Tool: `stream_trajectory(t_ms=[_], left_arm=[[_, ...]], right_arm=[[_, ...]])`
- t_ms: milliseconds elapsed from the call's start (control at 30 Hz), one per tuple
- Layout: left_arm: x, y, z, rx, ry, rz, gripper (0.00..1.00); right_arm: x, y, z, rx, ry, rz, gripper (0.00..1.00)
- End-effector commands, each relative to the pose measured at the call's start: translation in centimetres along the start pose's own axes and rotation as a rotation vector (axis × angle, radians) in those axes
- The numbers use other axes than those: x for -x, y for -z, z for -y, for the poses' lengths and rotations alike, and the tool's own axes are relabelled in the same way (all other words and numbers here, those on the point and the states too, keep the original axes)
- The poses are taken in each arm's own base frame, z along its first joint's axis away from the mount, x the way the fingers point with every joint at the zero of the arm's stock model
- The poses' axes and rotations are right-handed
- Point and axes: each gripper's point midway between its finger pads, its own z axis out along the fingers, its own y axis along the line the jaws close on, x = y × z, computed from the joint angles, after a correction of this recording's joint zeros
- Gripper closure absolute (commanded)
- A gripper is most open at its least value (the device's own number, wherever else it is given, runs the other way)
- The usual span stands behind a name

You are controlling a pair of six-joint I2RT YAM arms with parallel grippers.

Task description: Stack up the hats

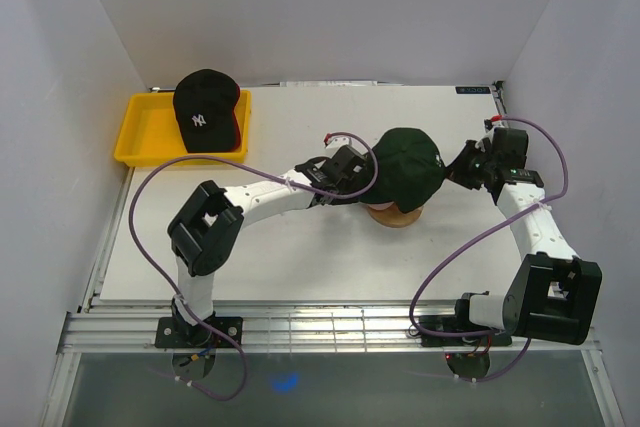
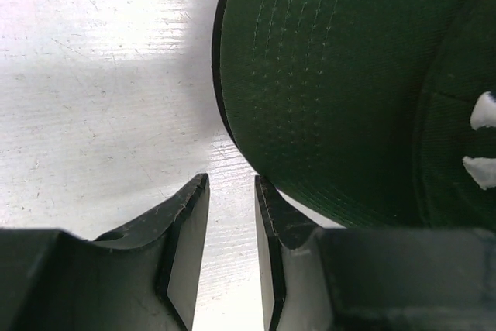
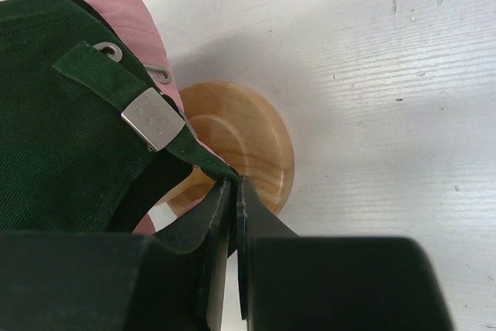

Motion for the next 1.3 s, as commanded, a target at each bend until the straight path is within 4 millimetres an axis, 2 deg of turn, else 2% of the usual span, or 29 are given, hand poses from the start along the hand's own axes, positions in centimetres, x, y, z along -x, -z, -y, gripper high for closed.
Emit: stream_trajectory(t_ms=[0, 167, 267, 333, 367, 433, 500, 600, 800, 900, 1067, 1200, 1267], left_arm=[[1.8, 1.3, 1.7, -0.048, 0.011, 0.038, 0.6], [2.5, 3.0, 1.5, -0.036, 0.009, 0.044, 0.6], [3.3, 4.8, 1.2, -0.032, 0.009, 0.062, 0.59], [3.5, 5.9, 0.2, 0.002, -0.001, 0.067, 0.58], [3.9, 7.0, -0.3, 0.019, -0.003, 0.077, 0.58], [4.3, 8.0, -0.6, 0.023, -0.006, 0.089, 0.57], [4.8, 9.4, -0.8, 0.015, -0.005, 0.104, 0.57], [5.5, 11.0, -0.6, -0.005, -0.002, 0.121, 0.56], [7.4, 13.4, -0.2, -0.029, -0.01, 0.17, 0.54], [8.7, 14.3, 0.3, -0.035, -0.023, 0.196, 0.52], [10.6, 15.1, 1.7, -0.058, -0.033, 0.225, 0.51], [12.8, 15.9, 1.5, -0.064, -0.024, 0.253, 0.49], [13.9, 15.7, 2.3, -0.093, -0.034, 0.268, 0.47]], right_arm=[[0.1, 0.1, 1.6, -0.073, 0.003, 0.019, 0.9], [1.8, 0.9, 0.5, -0.052, 0.012, 0.052, 0.83], [3.0, 1.6, -0.2, -0.044, 0.022, 0.075, 0.75], [3.5, 2.1, -0.4, -0.05, 0.025, 0.08, 0.66], [4.4, 2.5, -0.8, -0.049, 0.031, 0.1, 0.63], [5.0, 3.0, -1.2, -0.048, 0.034, 0.104, 0.55], [6.1, 3.6, -1.8, -0.044, 0.042, 0.124, 0.49], [7.2, 4.1, -2.5, -0.036, 0.042, 0.136, 0.44], [8.2, 4.5, -3.3, -0.014, 0.046, 0.141, 0.3], [8.8, 5.0, -3.9, -0.002, 0.05, 0.155, 0.25], [9.9, 5.8, -4.7, 0.009, 0.058, 0.171, 0.24], [9.6, 7.0, -6.3, 0.083, 0.073, 0.181, 0.23], [9.4, 7.2, -7.1, 0.12, 0.085, 0.18, 0.22]])
